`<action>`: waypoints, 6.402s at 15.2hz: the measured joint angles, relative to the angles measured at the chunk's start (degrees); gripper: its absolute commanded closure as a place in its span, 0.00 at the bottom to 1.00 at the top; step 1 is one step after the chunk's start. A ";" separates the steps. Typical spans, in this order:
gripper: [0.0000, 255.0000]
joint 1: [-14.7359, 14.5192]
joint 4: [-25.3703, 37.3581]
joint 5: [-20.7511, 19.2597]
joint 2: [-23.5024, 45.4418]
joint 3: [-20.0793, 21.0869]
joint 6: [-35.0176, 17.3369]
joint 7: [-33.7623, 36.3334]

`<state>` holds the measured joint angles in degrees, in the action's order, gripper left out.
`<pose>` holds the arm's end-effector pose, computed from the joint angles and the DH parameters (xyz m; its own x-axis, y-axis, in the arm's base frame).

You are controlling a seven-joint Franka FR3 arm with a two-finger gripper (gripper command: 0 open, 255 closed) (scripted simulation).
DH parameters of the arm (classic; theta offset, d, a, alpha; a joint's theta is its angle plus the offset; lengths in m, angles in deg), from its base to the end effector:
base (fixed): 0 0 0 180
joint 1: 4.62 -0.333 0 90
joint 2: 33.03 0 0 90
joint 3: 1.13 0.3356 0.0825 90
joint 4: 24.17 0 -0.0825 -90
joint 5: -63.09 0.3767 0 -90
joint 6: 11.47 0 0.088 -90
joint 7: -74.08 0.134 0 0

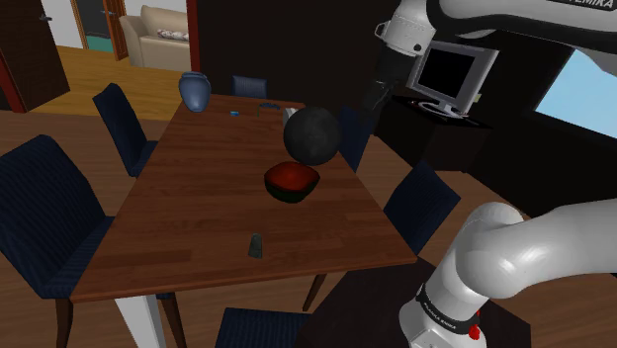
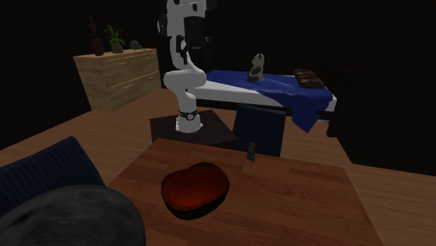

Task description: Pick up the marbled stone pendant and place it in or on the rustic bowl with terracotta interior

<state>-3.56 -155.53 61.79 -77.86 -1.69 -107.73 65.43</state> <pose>0.3021 -0.0124 0.6171 0.9782 0.1268 0.1647 0.1217 -0.9917 0.0410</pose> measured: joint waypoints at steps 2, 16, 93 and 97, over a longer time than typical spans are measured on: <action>0.00 -0.41 -0.27 -0.01 0.59 -0.14 -0.74 -0.85; 0.00 -11.22 -4.29 0.46 20.70 -3.57 -21.30 -26.98; 1.00 -22.32 5.56 2.56 40.33 1.17 -24.98 -61.31; 1.00 -20.25 7.39 2.34 41.08 -1.19 -23.78 -65.54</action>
<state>-23.81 -148.14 64.13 -36.78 -2.88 -131.51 -0.10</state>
